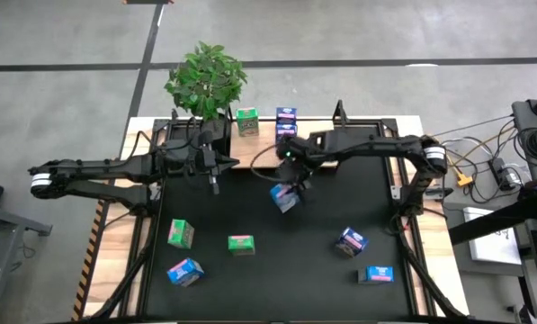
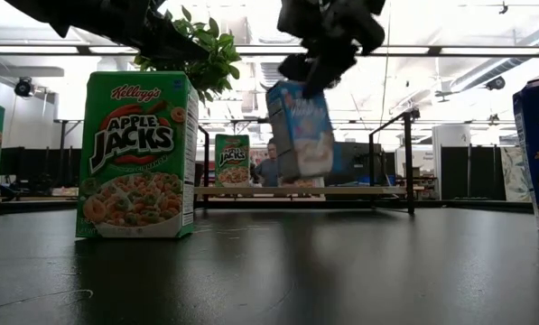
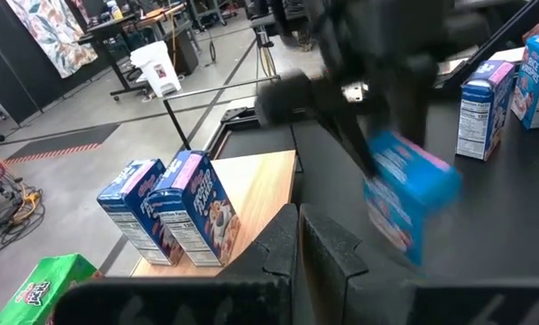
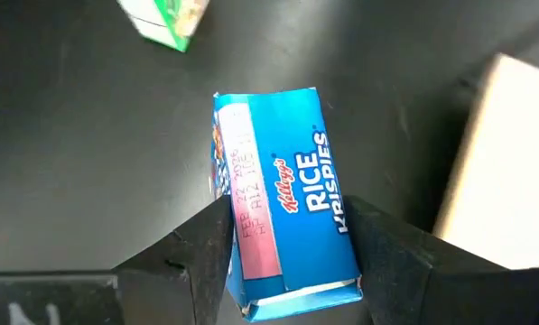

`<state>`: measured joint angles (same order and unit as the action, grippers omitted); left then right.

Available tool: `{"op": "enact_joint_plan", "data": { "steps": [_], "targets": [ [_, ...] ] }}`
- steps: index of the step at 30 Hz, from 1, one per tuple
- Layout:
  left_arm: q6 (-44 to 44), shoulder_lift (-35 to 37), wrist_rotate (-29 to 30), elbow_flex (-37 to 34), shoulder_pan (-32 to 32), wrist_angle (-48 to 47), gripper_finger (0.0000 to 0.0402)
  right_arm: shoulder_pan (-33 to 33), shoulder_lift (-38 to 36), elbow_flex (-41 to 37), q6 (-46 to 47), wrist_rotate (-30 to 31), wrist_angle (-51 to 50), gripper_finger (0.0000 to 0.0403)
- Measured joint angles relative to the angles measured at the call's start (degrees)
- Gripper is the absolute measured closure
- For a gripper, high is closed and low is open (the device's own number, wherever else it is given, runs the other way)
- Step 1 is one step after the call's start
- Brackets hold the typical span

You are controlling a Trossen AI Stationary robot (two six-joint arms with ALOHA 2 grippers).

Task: Stack cereal on shelf
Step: Put the top light blue cereal box on the shelf

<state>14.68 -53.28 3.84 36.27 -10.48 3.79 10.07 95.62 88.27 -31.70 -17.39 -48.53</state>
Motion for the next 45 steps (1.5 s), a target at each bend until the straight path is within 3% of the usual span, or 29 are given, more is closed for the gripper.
{"op": "enact_joint_plan", "data": {
  "steps": [8, 18, 25, 31, 36, 45],
  "targets": [
    [0.02, 0.0, 0.0, 0.0, 0.02, -0.11, 0.0402, 5.81, -4.55, 5.19, 4.82, 9.63, -14.56, 0.0211],
    [0.24, 0.0, 0.0, 0.0, 0.01, -0.35, 0.0402, 21.61, -10.23, 1.53, 2.13, 9.97, -13.68, 0.0211],
    [0.63, 0.0, 0.0, -0.04, 0.01, -0.57, 0.0402, 32.42, -10.26, -1.78, -0.97, 7.37, -4.47, 0.0211],
    [1.27, 0.0, 0.0, -0.04, 0.02, -0.59, 0.0402, 37.76, -10.11, -6.06, -1.97, 4.43, 7.15, 0.0211],
    [1.29, 0.0, 0.01, -0.04, 0.01, -0.6, 0.0402, 39.1, -10.11, -8.51, -0.99, 0.87, 10.8, 0.0211],
    [1.57, 0.0, 0.02, -0.04, 0.01, -0.48, 0.0402, 39.1, -10.13, -10.6, -0.06, 0.88, 11.7, 0.0211]
  ]
}}
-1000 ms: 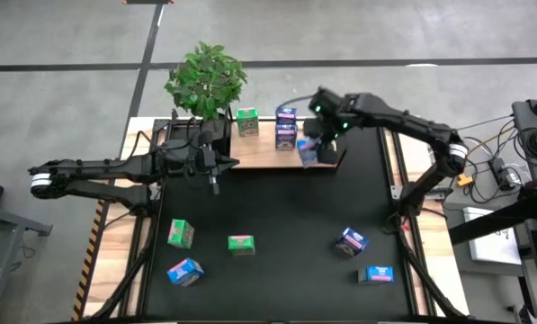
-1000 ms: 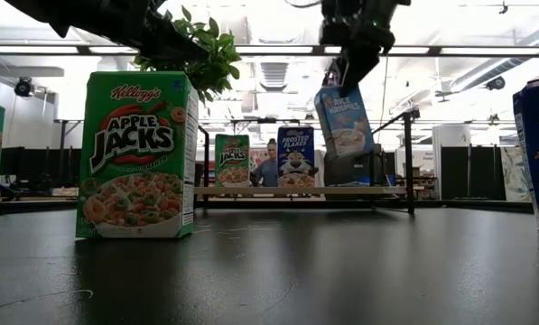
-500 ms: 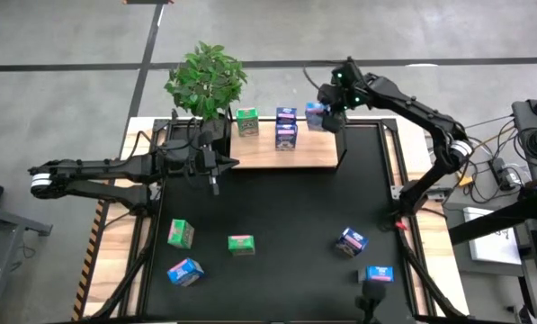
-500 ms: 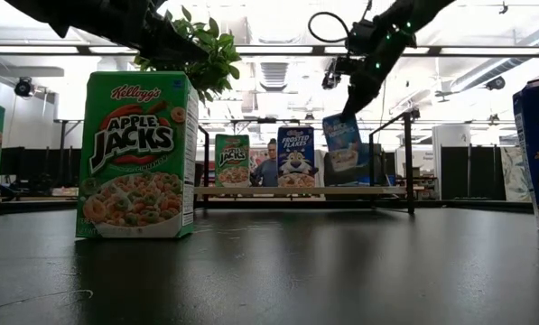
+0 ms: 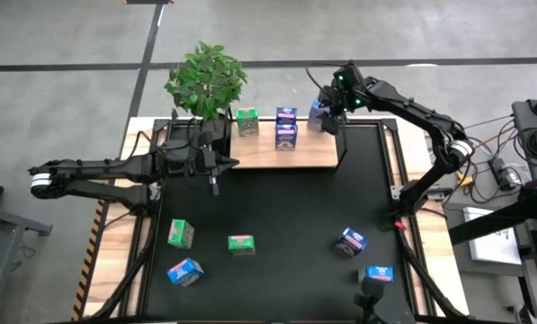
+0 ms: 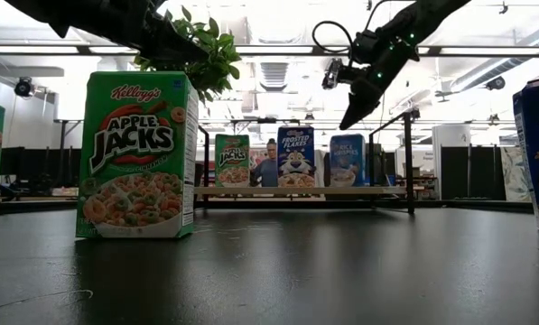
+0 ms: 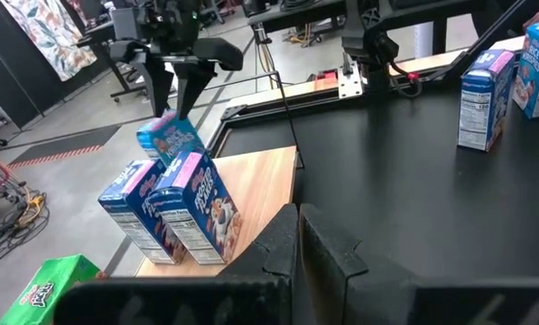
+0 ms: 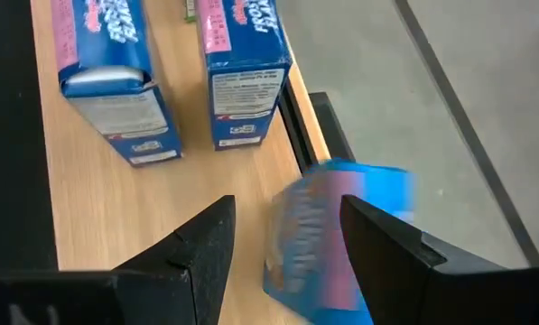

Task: Stack cereal on shelf
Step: Put the top light blue cereal box on the shelf

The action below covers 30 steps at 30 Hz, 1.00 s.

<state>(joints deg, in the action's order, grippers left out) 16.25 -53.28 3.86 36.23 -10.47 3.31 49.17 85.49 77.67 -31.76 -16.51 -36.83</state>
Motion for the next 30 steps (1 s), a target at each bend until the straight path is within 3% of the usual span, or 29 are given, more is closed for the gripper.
{"op": "enact_joint_plan", "data": {
  "steps": [7, 12, 18, 23, 30],
  "targets": [
    [0.0, 0.0, 0.0, 0.0, -0.01, 0.46, 0.0402, 0.01, -0.09, 1.81, 8.74, 8.12, 6.41, 0.0218],
    [0.0, 0.0, 0.0, 0.0, -0.01, 0.57, 0.0402, -0.1, 0.11, 1.81, 8.73, 5.57, 5.62, 0.0243],
    [0.16, 0.0, 0.0, 0.0, 0.0, 0.58, 0.0402, -0.04, 0.11, 0.72, 8.86, 11.45, 4.73, 0.0233],
    [0.15, 0.0, 0.0, 0.0, -0.01, 0.57, 0.0402, -0.17, 0.11, -0.67, 8.81, 11.58, 4.54, 0.0225],
    [0.17, 0.0, 0.0, 0.0, -0.01, 0.57, 0.0402, -0.26, -0.02, -3.82, 6.11, 11.58, 6.59, 0.0257]
  ]
}}
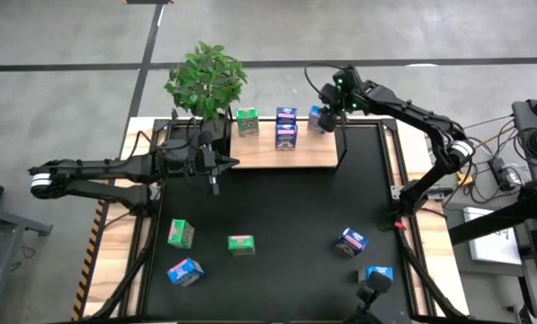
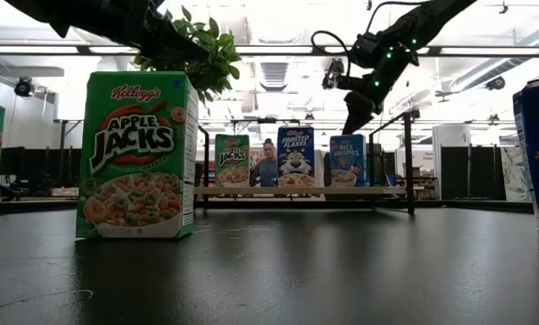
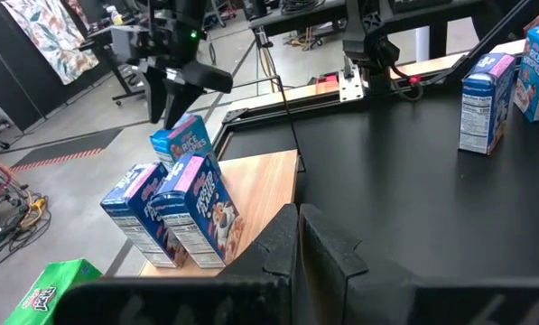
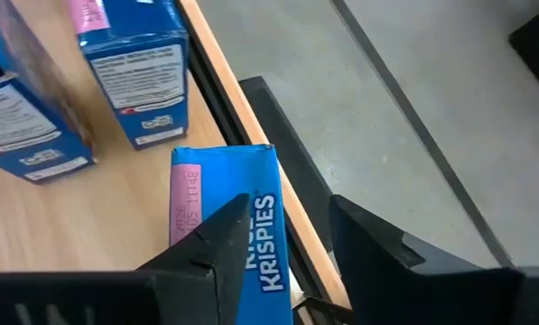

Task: Stack cereal on shelf
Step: Put the top light blue cereal box on the shelf

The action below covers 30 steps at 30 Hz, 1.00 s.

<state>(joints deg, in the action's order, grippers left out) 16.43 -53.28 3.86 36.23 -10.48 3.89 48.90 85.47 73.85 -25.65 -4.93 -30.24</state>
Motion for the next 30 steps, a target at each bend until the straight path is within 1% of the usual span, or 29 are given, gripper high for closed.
{"op": "enact_joint_plan", "data": {
  "steps": [3, 6, 9, 11, 14, 21, 27, 30],
  "targets": [
    [0.0, 0.0, 0.0, 0.0, 0.02, 0.02, 0.0402, -0.02, 0.0, -0.01, -3.16, 0.01, 0.24, 0.0272],
    [0.0, 0.0, 0.0, 0.15, 0.0, 0.04, 0.0402, 0.0, 0.02, -0.09, -9.6, -0.15, 1.18, 0.0284],
    [0.0, 0.0, 0.0, 0.35, 0.0, 0.17, 0.0402, 0.05, 0.04, -0.14, -15.28, -2.26, 2.66, 0.0295],
    [0.0, 0.0, 0.0, 0.35, 0.0, 0.23, 0.0402, 0.13, 0.06, -0.16, -17.47, -2.6, 3.66, 0.0302],
    [0.0, 0.0, 0.0, 0.35, 0.02, 0.26, 0.0402, 0.26, 0.13, -0.16, -17.63, -2.62, 4.15, 0.0312],
    [0.2, 0.0, 0.0, 0.37, 0.0, 0.58, 0.0402, 0.26, 0.06, -0.16, -14.91, -2.56, 3.96, 0.0329],
    [0.21, 0.0, 0.0, 0.37, 0.0, 0.55, 0.0402, 0.18, -1.61, 0.37, -12.2, -2.49, 2.94, 0.0335],
    [0.24, 0.0, 0.0, 0.37, 0.01, 0.53, 0.0402, -0.38, -2.93, 1.91, -8.94, -2.57, 1.13, 0.0335]
  ]
}}
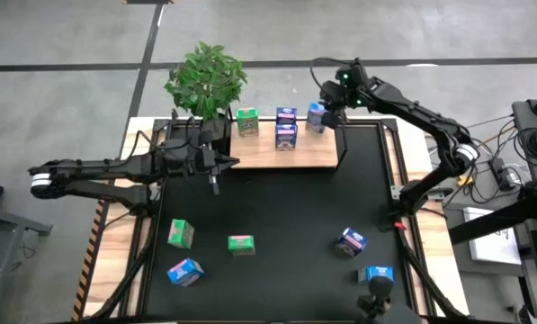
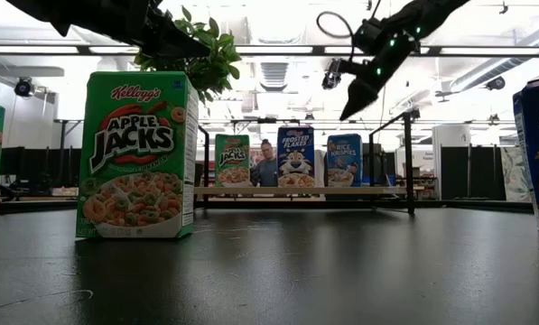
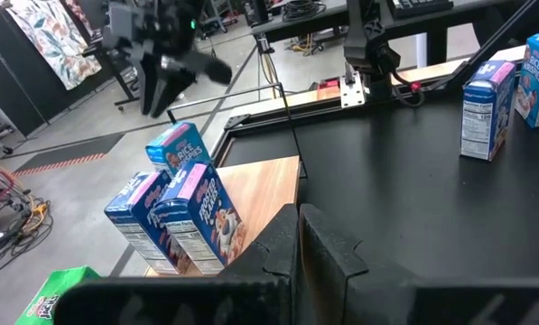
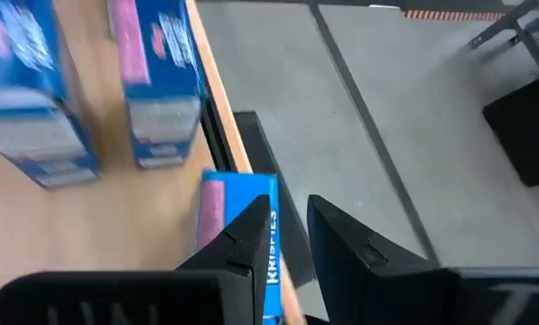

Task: Stack cereal on shelf
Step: Put the top light blue cereal box on the shelf

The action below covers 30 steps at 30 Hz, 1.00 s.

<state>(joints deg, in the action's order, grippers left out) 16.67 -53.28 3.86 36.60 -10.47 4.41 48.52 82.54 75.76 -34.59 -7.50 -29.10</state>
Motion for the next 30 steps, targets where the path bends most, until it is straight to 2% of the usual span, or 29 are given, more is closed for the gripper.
{"op": "enact_joint_plan", "data": {
  "steps": [6, 11, 16, 23, 30],
  "targets": [
    [0.0, 0.0, 0.0, 0.0, -0.01, -0.07, 0.0402, -3.69, -2.36, 1.76, 5.01, -6.17, -8.18, 0.0335],
    [0.58, 0.0, 0.0, 0.0, 0.0, -0.14, 0.0402, -6.81, -1.59, 0.71, 6.58, -5.71, -14.71, 0.0335],
    [0.83, 0.0, 0.0, 0.0, -0.01, -0.14, 0.0402, -7.4, 0.37, -1.0, 7.35, 3.92, -14.38, 0.0335],
    [0.83, 0.0, 0.0, 0.0, -0.01, -0.16, 0.0402, -7.1, 3.3, -1.04, 6.96, 11.56, -12.92, 0.0335],
    [0.83, 0.0, 0.0, 0.0, -0.01, -0.16, 0.0402, -6.46, 3.83, -1.04, 6.03, 14.05, -12.74, 0.0335]
  ]
}}
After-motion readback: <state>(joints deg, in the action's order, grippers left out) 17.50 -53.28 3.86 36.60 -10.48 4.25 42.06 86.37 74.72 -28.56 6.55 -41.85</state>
